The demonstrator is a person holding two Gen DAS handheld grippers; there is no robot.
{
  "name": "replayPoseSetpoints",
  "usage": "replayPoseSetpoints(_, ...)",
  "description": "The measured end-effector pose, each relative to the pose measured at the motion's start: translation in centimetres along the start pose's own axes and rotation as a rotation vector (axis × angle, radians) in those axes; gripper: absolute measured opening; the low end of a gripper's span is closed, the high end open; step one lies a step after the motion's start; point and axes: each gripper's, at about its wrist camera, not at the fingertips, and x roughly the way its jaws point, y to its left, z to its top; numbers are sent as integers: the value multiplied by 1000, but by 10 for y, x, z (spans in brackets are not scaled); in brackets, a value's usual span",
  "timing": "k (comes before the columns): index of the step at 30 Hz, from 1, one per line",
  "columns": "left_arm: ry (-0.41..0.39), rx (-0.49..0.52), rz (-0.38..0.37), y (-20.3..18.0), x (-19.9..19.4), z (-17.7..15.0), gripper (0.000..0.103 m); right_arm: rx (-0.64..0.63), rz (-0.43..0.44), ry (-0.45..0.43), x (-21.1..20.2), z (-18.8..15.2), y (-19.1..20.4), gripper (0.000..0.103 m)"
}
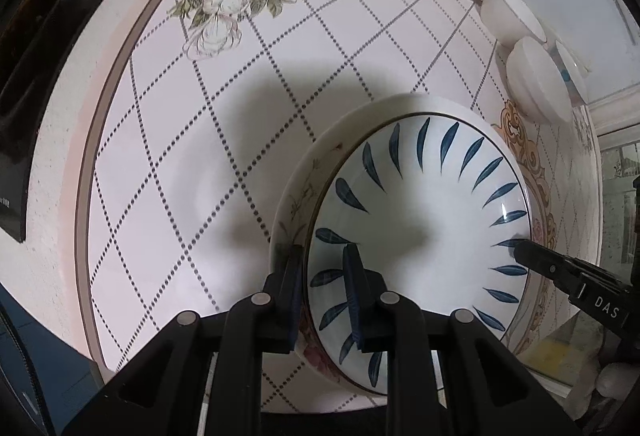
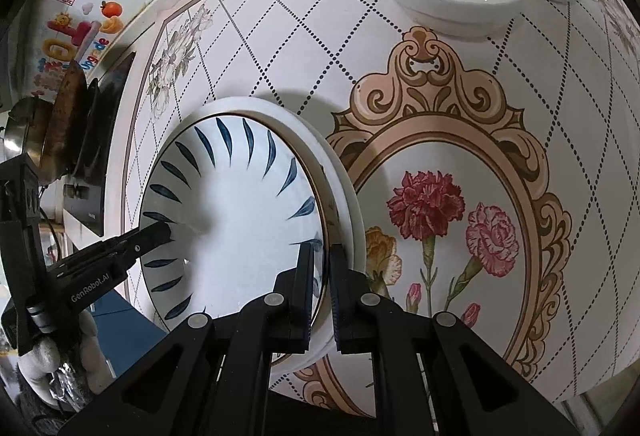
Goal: Organize plates and bowls
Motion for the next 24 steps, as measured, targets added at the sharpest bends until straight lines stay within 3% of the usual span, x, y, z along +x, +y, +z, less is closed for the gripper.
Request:
replayPoseSetpoints(6,22,19,26,-1,-4,0,17,23,-9,5,-3,-1,-2,10)
replayPoseSetpoints(15,-42,74,87,-11,-37,-13,17,-39,-93,-7,-18,-14,19,11)
replayPoseSetpoints(17,-71,84,92,-14,-55,-20,18,-49,-97,-14,-28,-21,26,20)
replayPoseSetpoints(19,-102,93,105,-16,-74,-29,18,-56,-99,-35,-43,-29,33,53)
replayPoseSetpoints(24,-190,99,98,-19,-115,-48,29,-98,-107,-141,-97,-57,58,78)
